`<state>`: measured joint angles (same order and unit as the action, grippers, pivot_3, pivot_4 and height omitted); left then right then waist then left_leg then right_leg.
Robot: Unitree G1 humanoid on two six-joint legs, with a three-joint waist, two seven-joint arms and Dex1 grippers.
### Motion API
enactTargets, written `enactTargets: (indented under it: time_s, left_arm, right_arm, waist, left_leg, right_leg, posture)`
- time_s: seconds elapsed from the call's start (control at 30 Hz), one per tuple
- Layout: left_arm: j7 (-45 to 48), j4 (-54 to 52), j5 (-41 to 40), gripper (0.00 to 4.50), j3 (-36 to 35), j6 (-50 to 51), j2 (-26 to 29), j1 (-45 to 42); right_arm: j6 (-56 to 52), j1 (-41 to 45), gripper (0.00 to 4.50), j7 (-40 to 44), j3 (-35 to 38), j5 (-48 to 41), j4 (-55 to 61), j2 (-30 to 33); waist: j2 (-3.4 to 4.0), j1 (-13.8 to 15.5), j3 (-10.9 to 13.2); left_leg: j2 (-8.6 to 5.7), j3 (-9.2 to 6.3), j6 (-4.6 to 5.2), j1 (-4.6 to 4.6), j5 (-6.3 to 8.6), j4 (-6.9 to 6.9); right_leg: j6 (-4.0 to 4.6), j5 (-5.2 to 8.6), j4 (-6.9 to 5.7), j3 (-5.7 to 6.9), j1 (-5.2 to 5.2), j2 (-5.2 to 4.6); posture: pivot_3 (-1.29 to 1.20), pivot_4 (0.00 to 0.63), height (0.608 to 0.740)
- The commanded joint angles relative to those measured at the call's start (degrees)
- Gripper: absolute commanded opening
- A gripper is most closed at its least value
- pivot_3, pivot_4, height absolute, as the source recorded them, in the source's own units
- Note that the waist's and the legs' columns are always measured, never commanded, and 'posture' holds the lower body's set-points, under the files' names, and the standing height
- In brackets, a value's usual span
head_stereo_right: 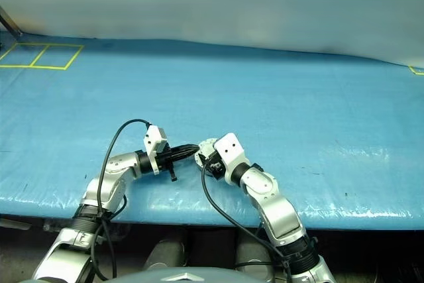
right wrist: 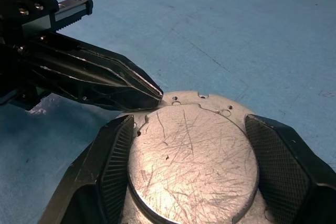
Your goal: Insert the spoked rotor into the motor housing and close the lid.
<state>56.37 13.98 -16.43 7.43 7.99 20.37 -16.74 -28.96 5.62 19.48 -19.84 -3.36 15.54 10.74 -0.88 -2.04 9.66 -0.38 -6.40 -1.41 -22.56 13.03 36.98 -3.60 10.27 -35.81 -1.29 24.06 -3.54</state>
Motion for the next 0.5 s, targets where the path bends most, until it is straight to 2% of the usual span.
enactTargets:
  time_s: [0.03,0.27,0.47,0.5]
  left_arm:
    - [0.40,0.09,1.87,0.05,1.77,-0.10,0.27,0.06]
    - [0.05,0.30,4.32,0.05,3.19,-0.62,1.10,0.69]
    - [-0.52,0.48,4.08,0.05,2.33,-1.94,0.85,0.70]
    - [-0.65,0.10,3.80,0.02,2.09,-2.03,0.80,0.73]
  right_arm:
    - [-1.77,-1.45,3.04,-0.90,-0.09,1.60,-3.24,0.65]
    - [-1.72,-1.46,3.04,-0.21,0.41,1.11,-2.64,0.74]
    - [-2.16,-2.40,3.04,6.71,0.33,-3.70,2.55,3.13]
    - [-2.45,-2.63,3.39,7.35,0.21,-3.93,3.60,3.87]
  waist:
    - [0.02,0.01,-0.04]
    - [0.02,0.11,-0.30]
    - [0.04,0.47,-0.30]
    - [0.03,0.53,-0.30]
  left_leg:
    - [0.00,-0.01,0.00,0.00,0.00,0.00]
    - [-0.01,-0.02,-0.01,0.04,0.01,0.00]
    - [-0.04,-0.05,-0.03,0.02,0.03,-0.03]
    - [-0.05,-0.05,-0.04,0.00,0.03,-0.05]
  right_leg:
    - [0.00,0.00,0.00,0.00,-0.01,0.00]
    - [-0.01,0.01,0.05,0.01,-0.09,-0.02]
    - [-0.02,0.02,0.12,0.04,-0.10,-0.07]
    - [-0.04,0.03,0.14,0.04,-0.09,-0.08]
  posture:
    - [0.00,0.150,0.740]
    - [0.00,0.150,0.740]
    - [0.00,0.150,0.740]
    - [0.00,0.150,0.740]
